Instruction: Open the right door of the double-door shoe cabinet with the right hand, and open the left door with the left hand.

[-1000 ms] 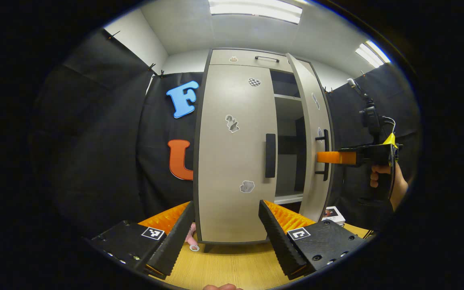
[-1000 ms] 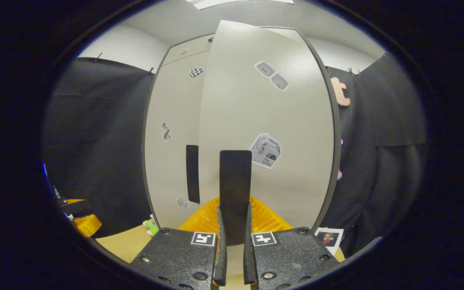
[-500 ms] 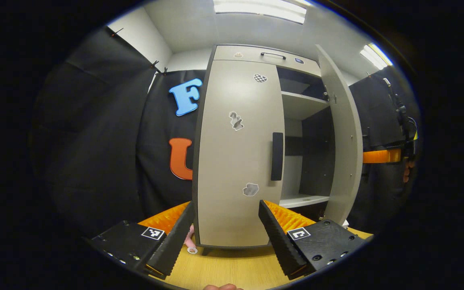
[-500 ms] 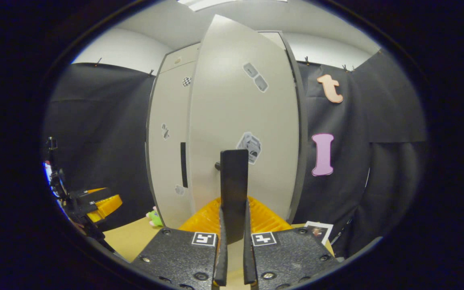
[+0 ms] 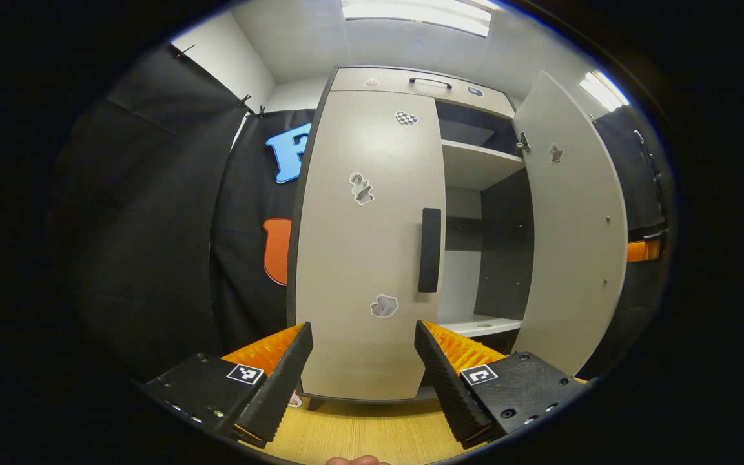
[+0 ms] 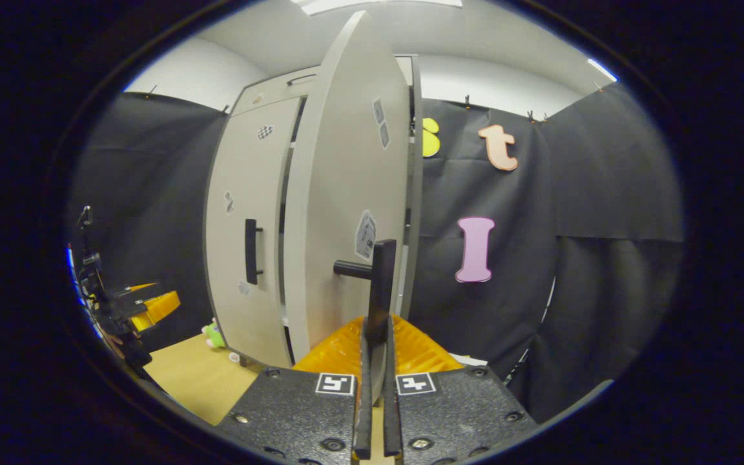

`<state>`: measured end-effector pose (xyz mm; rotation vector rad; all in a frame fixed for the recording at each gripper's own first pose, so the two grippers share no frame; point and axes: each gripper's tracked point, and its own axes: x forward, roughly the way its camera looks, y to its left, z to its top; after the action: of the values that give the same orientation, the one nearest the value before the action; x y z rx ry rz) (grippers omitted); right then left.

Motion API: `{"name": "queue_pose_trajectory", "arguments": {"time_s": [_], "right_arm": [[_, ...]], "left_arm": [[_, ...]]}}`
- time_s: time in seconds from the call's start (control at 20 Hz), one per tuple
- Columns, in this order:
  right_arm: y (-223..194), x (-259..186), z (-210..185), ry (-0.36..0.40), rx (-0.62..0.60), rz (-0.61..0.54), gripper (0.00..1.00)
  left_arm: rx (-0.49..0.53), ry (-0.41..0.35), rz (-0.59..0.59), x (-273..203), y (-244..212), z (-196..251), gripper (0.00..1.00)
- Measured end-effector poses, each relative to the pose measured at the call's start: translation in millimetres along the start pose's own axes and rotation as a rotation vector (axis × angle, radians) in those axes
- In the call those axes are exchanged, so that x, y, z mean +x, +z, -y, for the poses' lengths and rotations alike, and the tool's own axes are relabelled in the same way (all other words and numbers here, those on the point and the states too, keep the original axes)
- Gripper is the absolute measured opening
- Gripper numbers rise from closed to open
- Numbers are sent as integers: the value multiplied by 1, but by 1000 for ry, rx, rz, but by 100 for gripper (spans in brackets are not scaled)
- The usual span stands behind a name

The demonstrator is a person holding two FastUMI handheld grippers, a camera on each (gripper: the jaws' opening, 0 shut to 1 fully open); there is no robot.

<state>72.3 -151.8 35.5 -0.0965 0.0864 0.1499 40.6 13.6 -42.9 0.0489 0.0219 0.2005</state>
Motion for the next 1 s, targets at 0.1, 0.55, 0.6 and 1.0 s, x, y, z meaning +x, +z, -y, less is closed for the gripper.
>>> {"name": "queue_pose_trajectory", "arguments": {"time_s": [0.1,0.55,0.6,1.0], "right_arm": [[-2,4,23,-13,28,4,5],[-5,-2,16,-11,-1,23,4],[-6,-8,19,-54,-34,24,4],[18,-70,-30,-80,58,244,4]], "left_arm": [[9,16,-4,0,-1,2,95],[31,76,-31,-18,-12,7,95],[35,77,-28,-18,-11,7,95],[30,9,-31,-22,-11,16,95]]}}
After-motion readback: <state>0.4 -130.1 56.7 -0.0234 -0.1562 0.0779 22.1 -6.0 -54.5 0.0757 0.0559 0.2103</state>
